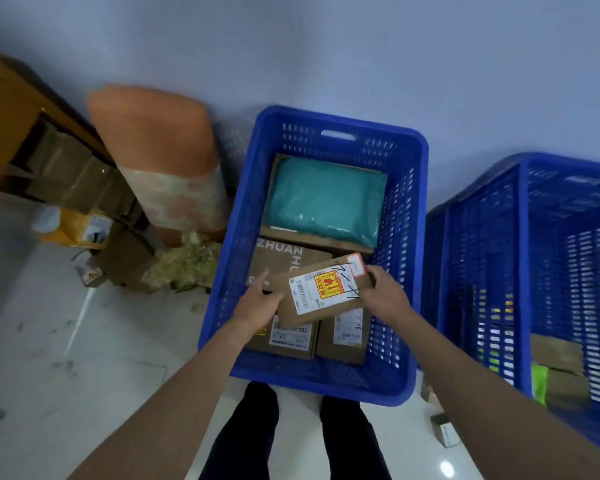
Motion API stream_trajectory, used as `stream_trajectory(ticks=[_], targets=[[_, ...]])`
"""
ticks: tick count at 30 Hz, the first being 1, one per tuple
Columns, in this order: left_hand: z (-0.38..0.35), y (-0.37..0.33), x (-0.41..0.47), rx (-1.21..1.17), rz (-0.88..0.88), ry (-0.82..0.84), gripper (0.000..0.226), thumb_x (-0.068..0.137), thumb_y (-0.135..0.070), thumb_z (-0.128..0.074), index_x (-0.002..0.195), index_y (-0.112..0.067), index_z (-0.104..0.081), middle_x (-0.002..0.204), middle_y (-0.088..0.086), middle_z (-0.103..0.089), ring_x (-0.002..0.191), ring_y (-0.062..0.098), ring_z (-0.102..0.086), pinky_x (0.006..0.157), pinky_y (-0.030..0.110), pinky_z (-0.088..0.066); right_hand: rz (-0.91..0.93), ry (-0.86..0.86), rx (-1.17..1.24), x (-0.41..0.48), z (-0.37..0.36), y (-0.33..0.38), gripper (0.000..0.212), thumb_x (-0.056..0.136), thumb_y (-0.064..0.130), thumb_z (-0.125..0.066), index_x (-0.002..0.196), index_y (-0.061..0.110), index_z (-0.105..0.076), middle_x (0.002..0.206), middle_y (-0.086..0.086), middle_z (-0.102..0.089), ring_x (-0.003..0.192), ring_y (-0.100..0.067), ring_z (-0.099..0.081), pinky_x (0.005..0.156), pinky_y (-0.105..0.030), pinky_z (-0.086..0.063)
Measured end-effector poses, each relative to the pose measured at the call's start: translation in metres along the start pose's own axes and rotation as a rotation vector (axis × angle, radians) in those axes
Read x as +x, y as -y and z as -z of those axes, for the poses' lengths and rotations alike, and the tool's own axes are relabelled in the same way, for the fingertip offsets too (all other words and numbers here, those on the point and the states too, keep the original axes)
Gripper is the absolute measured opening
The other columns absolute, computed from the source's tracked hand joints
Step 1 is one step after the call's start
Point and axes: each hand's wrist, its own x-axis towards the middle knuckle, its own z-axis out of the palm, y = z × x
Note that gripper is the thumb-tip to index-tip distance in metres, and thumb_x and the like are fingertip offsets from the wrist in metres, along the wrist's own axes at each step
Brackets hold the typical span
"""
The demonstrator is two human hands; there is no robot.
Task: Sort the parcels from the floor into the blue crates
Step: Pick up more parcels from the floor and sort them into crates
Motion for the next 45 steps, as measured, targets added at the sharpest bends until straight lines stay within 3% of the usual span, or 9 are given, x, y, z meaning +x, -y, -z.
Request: stream_trajectory(ticks=[5, 9, 13, 18, 23, 27, 32, 40, 45], targets=[[-0.042, 0.016, 0.013, -0.053, 0.150, 0.126, 0.035, 0.093, -0.033, -0.066, 0.125, -0.019, -0.063, 0.105, 0.004, -0.075, 0.090, 0.020, -0.074, 0.085, 0.037, -0.062, 0.041, -0.002, -0.091, 0.040, 0.002, -0.028, 0.043, 0.097, 0.027, -0.052, 0.139, 0.020, -0.049, 0.123, -0.007, -0.059, 0.106, -0.023, -0.061, 0.090, -0.044, -0.052], [-0.080, 0.025, 0.023, 0.001, 0.249, 0.231, 0.028, 0.088, -0.042, -0.072, 0.103, -0.020, -0.064, 0.096, 0.008, -0.076, 0.082, 0.019, -0.076, 0.078, 0.033, -0.063, 0.147, -0.012, -0.265, 0.070, 0.003, -0.041, 0.042, 0.098, 0.026, -0.049, 0.139, 0.018, -0.048, 0.121, -0.010, -0.054, 0.109, -0.027, -0.058, 0.089, -0.040, -0.050], [-0.112, 0.042, 0.031, 0.144, 0.304, 0.265, 0.028, 0.092, -0.038, -0.067, 0.108, -0.016, -0.066, 0.101, 0.008, -0.074, 0.078, 0.019, -0.076, 0.067, 0.030, -0.062, 0.262, 0.042, -0.478, 0.080, -0.010, -0.050, 0.049, 0.092, 0.027, -0.054, 0.139, 0.016, -0.044, 0.123, -0.011, -0.052, 0.111, -0.030, -0.054, 0.090, -0.043, -0.049], [-0.144, 0.063, 0.032, 0.270, 0.322, 0.344, 0.027, 0.092, -0.031, -0.062, 0.104, -0.008, -0.073, 0.102, 0.014, -0.074, 0.098, 0.028, -0.072, 0.085, 0.037, -0.056, 0.312, 0.184, -0.712, 0.075, -0.034, -0.068, 0.054, 0.091, 0.026, -0.055, 0.142, 0.018, -0.040, 0.133, -0.011, -0.046, 0.121, -0.031, -0.046, 0.097, -0.045, -0.043], [-0.161, 0.060, 0.037, 0.395, 0.258, 0.346, 0.028, 0.091, -0.030, -0.056, 0.103, -0.013, -0.075, 0.097, 0.006, -0.073, 0.081, 0.019, -0.066, 0.067, 0.027, -0.046, 0.305, 0.193, -0.788, 0.072, -0.046, -0.071, 0.058, 0.090, 0.021, -0.055, 0.144, 0.016, -0.036, 0.139, -0.012, -0.041, 0.126, -0.032, -0.041, 0.101, -0.047, -0.039], [-0.159, 0.053, 0.033, 0.418, 0.219, 0.336, 0.037, 0.093, -0.032, -0.054, 0.106, -0.005, -0.074, 0.104, 0.013, -0.072, 0.092, 0.025, -0.068, 0.073, 0.030, -0.046, 0.278, 0.181, -0.846, 0.066, -0.040, -0.067, 0.055, 0.091, 0.024, -0.054, 0.143, 0.013, -0.038, 0.138, -0.014, -0.042, 0.125, -0.033, -0.042, 0.100, -0.045, -0.039], [-0.142, 0.040, 0.016, 0.438, 0.172, 0.278, 0.029, 0.094, -0.029, -0.050, 0.066, -0.019, -0.052, 0.067, 0.000, -0.055, 0.063, 0.015, -0.051, 0.063, 0.029, -0.036, 0.177, 0.219, -0.776, 0.042, -0.024, -0.067, 0.051, 0.095, 0.021, -0.050, 0.142, 0.006, -0.040, 0.140, -0.015, -0.046, 0.126, -0.030, -0.047, 0.102, -0.043, -0.045], [-0.103, -0.029, -0.043, 0.422, 0.063, 0.150, 0.022, 0.093, -0.030, -0.051, 0.088, -0.014, -0.065, 0.101, 0.017, -0.070, 0.095, 0.030, -0.068, 0.092, 0.042, -0.051, 0.163, 0.237, -0.697, -0.043, 0.022, -0.043, 0.043, 0.098, 0.021, -0.041, 0.138, 0.006, -0.045, 0.140, -0.018, -0.048, 0.125, -0.033, -0.049, 0.098, -0.042, -0.043], [-0.091, -0.063, -0.104, 0.378, -0.025, 0.033, 0.023, 0.097, -0.025, -0.053, 0.078, -0.019, -0.062, 0.098, 0.009, -0.074, 0.095, 0.026, -0.070, 0.089, 0.042, -0.053, 0.167, 0.224, -0.664, -0.094, 0.056, -0.036, 0.039, 0.097, 0.022, -0.043, 0.133, 0.009, -0.054, 0.134, -0.014, -0.054, 0.116, -0.029, -0.056, 0.088, -0.036, -0.045]])
